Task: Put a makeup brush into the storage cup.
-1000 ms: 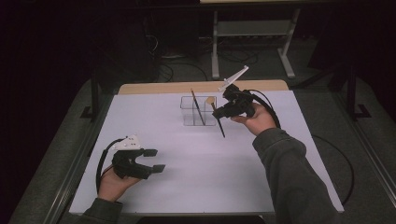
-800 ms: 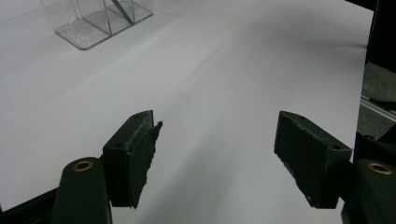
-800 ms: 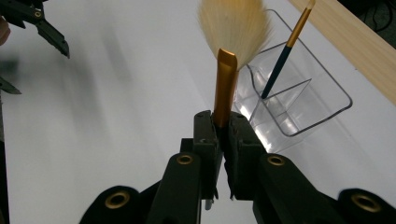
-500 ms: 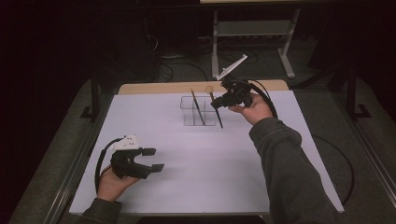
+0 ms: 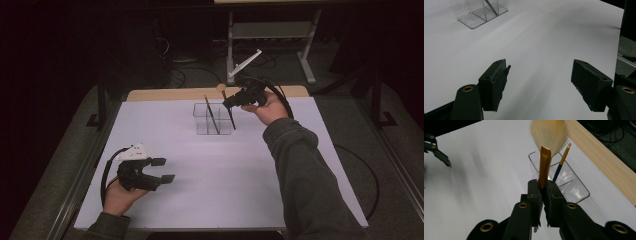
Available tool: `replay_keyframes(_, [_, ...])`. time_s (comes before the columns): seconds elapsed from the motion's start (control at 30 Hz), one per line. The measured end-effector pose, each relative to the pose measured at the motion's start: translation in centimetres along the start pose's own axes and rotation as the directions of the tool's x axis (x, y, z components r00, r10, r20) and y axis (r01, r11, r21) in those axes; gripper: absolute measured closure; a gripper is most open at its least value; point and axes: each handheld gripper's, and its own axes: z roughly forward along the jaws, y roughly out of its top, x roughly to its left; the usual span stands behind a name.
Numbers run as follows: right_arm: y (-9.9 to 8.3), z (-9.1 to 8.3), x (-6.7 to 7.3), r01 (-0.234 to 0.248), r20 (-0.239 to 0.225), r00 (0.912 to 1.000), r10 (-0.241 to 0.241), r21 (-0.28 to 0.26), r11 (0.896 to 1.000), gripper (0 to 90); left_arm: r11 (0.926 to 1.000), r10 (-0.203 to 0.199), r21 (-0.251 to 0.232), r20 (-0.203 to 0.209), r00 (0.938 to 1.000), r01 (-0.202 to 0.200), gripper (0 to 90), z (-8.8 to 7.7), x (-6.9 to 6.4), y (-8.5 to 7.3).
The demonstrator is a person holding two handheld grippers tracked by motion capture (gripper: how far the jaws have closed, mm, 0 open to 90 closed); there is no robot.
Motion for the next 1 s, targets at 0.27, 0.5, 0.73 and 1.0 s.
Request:
replay_keyframes(0.27, [1.3, -0.1, -0.7, 0.003, 0.019, 0.9998, -0.003, -0.001, 1.0, 82.7, 1.0, -0.002, -0.009, 0.004, 1.0, 0.003, 28.1, -0.1, 0.1, 0.0])
replay_keyframes(0.5, [2.0, -0.4, -1.1, -0.019, 0.027, 0.9994, 0.019, -0.008, 1.0, 82.7, 0.9999, -0.001, -0.012, 0.003, 1.0, 0.002, 28.1, 0.0, 0.1, 0.0])
replay_keyframes(0.73, [3.0, -0.5, -1.4, -0.014, 0.034, 0.9993, 0.014, -0.015, 1.0, 82.7, 0.9999, -0.007, -0.008, 0.004, 1.0, 0.007, 28.0, 0.0, 0.1, 0.0])
replay_keyframes(1.0, [4.6, -0.6, -1.7, -0.011, 0.046, 0.9989, 0.011, -0.018, 1.0, 82.7, 0.9999, -0.005, -0.012, 0.002, 1.0, 0.005, 28.0, -0.1, 0.1, 0.0])
